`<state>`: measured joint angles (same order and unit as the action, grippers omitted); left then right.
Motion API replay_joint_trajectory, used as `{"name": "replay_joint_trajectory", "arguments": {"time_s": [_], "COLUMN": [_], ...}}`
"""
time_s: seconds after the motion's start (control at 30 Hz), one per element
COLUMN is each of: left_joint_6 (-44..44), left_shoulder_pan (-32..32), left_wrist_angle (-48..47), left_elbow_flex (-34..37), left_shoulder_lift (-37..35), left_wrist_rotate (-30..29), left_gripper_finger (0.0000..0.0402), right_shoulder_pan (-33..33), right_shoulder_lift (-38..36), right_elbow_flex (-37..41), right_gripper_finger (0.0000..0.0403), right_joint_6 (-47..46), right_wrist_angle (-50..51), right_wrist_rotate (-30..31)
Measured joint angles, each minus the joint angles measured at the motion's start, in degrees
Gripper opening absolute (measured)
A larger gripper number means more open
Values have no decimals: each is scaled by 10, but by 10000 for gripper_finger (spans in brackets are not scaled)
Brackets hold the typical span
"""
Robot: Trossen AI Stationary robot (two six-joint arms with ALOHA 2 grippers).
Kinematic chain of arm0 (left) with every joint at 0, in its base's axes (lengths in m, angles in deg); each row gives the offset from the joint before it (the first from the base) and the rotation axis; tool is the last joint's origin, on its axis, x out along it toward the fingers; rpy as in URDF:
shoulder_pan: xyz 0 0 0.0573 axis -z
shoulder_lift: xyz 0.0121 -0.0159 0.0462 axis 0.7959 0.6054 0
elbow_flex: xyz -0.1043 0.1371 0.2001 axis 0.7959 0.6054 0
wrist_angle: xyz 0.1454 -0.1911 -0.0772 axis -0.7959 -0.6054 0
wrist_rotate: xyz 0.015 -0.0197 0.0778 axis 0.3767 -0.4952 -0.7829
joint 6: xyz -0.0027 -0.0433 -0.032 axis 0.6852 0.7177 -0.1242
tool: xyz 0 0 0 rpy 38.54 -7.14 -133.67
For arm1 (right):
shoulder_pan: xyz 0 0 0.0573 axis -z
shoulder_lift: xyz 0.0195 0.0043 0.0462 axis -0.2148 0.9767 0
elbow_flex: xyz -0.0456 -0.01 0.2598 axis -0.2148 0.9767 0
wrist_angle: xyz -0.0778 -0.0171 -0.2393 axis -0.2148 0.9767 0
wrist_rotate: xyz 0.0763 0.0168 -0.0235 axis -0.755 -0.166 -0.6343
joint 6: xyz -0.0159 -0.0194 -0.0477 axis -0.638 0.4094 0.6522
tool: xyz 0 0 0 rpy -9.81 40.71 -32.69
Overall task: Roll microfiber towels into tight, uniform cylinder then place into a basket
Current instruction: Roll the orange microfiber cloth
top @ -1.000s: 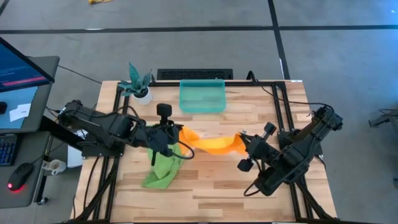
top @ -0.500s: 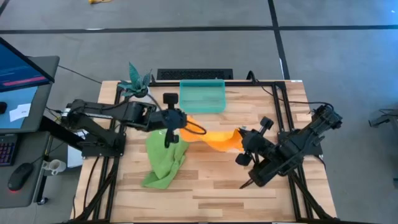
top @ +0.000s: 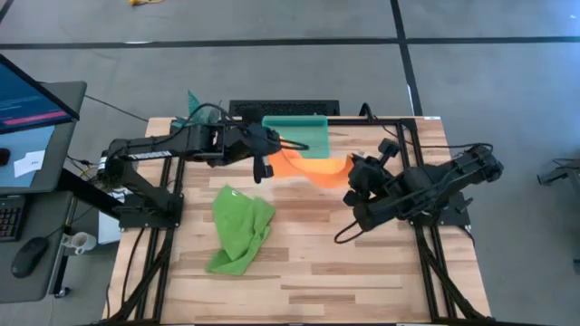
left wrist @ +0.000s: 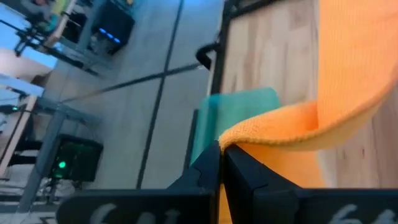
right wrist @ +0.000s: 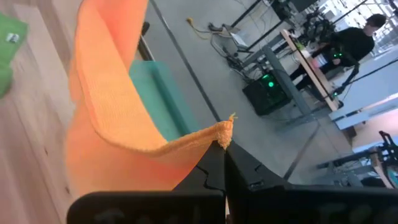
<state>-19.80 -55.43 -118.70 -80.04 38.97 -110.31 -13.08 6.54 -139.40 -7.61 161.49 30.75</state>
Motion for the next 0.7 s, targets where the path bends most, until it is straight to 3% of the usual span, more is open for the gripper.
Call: {"name": "replay_joint_trajectory", "arguments": {"time_s": [0.13, 0.3, 0.5, 0.7], "left_joint_6": [38, 101, 178, 221], "left_shoulder_pan": [2, 23, 86, 159], "left_wrist_angle": [-43, -88, -104, -69], "left_elbow_flex": [-1, 29, 85, 162], "left_shoulder_lift": [0, 13, 19, 20], "left_wrist_rotate": [49, 129, 175, 242], "left_gripper_finger": [0, 0, 0, 0], "right_shoulder_pan": [-6, -42, -111, -194], "right_shoulder_lift": [-23, -58, -58, -6], "right_elbow_flex": [49, 150, 246, 321], "right_gripper_finger": [12, 12, 12, 12], "right_joint_6": [-28, -157, -370, -500], "right_wrist_angle": [0, 1, -19, -108], "right_wrist_rotate": [-4, -30, -146, -251]}}
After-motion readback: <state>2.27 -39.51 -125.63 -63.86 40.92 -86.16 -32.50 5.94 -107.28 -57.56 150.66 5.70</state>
